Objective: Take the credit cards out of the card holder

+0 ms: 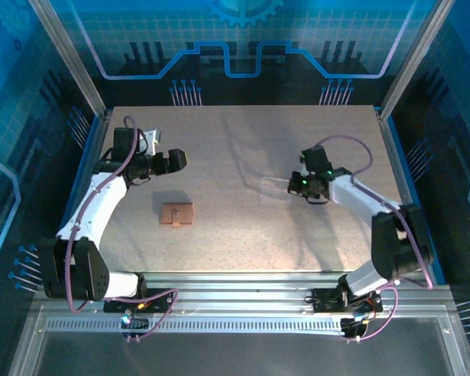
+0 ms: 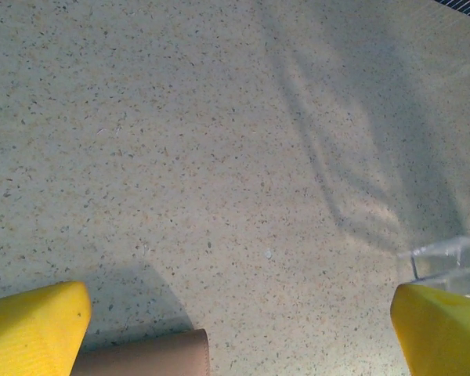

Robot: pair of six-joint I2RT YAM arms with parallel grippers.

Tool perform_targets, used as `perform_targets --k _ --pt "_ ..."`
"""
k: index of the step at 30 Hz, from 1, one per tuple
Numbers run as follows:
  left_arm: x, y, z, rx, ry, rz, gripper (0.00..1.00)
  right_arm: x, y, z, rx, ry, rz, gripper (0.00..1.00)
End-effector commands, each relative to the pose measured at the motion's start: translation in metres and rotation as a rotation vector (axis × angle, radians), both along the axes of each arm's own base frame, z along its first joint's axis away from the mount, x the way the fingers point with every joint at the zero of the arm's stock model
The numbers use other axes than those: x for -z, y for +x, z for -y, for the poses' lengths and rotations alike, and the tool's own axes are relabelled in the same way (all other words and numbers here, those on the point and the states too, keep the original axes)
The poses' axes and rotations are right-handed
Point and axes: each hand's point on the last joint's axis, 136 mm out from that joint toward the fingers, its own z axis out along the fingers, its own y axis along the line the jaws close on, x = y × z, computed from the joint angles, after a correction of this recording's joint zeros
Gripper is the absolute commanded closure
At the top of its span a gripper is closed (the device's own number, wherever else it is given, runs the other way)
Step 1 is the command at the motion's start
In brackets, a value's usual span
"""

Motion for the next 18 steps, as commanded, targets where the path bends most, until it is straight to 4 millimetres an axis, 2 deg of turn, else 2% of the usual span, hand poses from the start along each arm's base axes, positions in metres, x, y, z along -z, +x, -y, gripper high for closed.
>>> perform_targets --k 1,4,9,12,18 --pt "0.01 -0.007 0.004 0.015 -0.018 -0.048 0.01 -0.014 0.032 -0.033 -0.033 -0.014 0.06 1.0" --pt "0.012 -0.008 0.003 0.018 -0.011 -0.058 0.01 -0.021 0.055 -0.057 -0.07 -0.054 0.077 1.0" --pt "0.014 -0.009 0.006 0.02 -0.027 -0.073 0.01 -0.02 0.082 -0.088 -0.119 -0.098 0.082 1.0" --pt "0.014 -0.01 0.007 0.015 -0.031 -0.08 0.01 -0.017 0.091 -0.099 -0.139 -0.124 0.077 1.0" --pt "0.014 -0.012 0.011 0.022 -0.026 -0.084 0.01 -0.006 0.095 -0.103 -0.152 -0.165 0.064 1.0"
